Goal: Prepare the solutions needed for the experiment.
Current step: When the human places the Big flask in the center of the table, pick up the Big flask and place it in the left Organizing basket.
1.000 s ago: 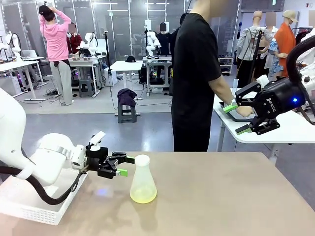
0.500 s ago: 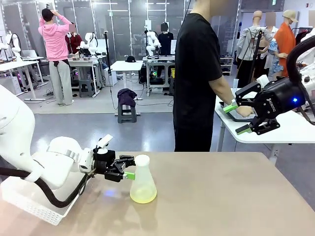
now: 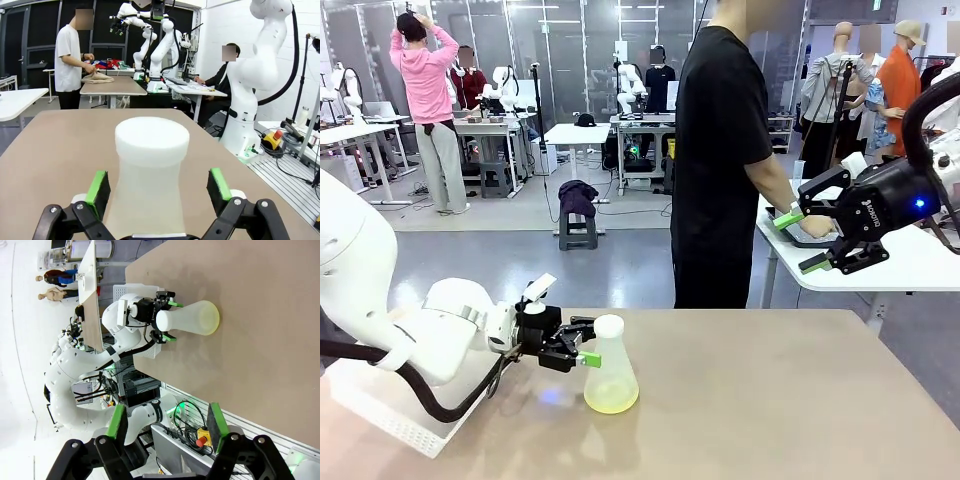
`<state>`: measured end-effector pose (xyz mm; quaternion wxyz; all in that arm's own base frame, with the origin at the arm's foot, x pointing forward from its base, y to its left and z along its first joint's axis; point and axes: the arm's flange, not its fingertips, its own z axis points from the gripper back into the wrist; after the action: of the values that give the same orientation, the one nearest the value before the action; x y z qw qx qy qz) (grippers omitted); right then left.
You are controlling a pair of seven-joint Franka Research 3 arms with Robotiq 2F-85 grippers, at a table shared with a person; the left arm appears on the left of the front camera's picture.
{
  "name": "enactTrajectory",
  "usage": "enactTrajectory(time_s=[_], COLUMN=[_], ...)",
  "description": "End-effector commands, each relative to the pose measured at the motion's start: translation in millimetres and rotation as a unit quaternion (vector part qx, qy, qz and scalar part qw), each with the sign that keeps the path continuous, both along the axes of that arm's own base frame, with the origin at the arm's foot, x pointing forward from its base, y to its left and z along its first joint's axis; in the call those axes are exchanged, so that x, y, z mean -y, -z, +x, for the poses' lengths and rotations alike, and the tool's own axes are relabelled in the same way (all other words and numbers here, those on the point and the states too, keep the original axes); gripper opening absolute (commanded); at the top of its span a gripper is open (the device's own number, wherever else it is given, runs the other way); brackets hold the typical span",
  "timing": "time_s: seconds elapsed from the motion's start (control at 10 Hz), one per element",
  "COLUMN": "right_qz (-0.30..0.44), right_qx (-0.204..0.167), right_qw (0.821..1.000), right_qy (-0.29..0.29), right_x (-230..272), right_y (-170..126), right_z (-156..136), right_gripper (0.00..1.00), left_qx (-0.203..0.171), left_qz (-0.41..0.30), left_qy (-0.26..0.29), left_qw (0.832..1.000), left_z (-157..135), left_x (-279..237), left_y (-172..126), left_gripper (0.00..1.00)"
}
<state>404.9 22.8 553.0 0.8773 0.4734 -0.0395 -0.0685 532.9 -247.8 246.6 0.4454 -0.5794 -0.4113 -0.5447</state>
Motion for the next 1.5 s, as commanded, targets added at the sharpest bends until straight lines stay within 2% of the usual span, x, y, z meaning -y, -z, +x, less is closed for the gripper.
enactTrajectory(time_s=[0.0, 0.4, 0.5, 0.7, 0.8, 0.9, 1.0, 1.1, 1.2, 1.3, 1.4], right_qz=[0.003, 0.003, 0.003, 0.003, 0.003, 0.003, 0.003, 0.003, 0.003, 0.003, 0.003], right_qx=[0.005, 0.005, 0.005, 0.005, 0.005, 0.005, 0.005, 0.005, 0.005, 0.005, 0.005], right_qw=[1.0, 1.0, 1.0, 1.0, 1.0, 1.0, 1.0, 1.0, 1.0, 1.0, 1.0], right_qy=[0.004, 0.004, 0.004, 0.004, 0.004, 0.004, 0.004, 0.004, 0.004, 0.004, 0.004], right_x=[-2, -2, -2, -2, -2, -2, -2, -2, -2, -2, -2], right_y=[-1, -1, -1, -1, -1, -1, -1, -1, -1, -1, -1], right_z=[2, 2, 2, 2, 2, 2, 2, 2, 2, 2, 2], right_gripper=[0.81, 0.81, 0.81, 0.81, 0.81, 0.81, 0.81, 0.81, 0.81, 0.81, 0.81], left_qx=[0.015, 0.003, 0.0, -0.012, -0.006, 0.0, -0.001, -0.006, -0.006, -0.008, -0.015], left_qz=[-0.009, 0.016, 0.02, 0.022, 0.023, 0.021, 0.018, 0.016, 0.017, 0.02, 0.022], left_qy=[0.005, 0.019, 0.024, 0.018, 0.01, 0.001, -0.002, -0.005, -0.007, -0.008, -0.007], left_qw=[1.0, 1.0, 1.0, 1.0, 1.0, 1.0, 1.0, 1.0, 1.0, 1.0, 1.0], left_z=[1, 1, 0, 2, 4, 6, 7, 8, 9, 10, 10], left_x=[10, 22, 22, 15, 15, 14, 12, 11, 10, 11, 11], left_y=[-2, -3, -6, -12, -17, -22, -24, -27, -29, -29, -26], left_gripper=[1.0, 1.0, 0.98, 0.84, 0.77, 0.82, 0.63, 0.68, 0.5, 0.55, 0.36])
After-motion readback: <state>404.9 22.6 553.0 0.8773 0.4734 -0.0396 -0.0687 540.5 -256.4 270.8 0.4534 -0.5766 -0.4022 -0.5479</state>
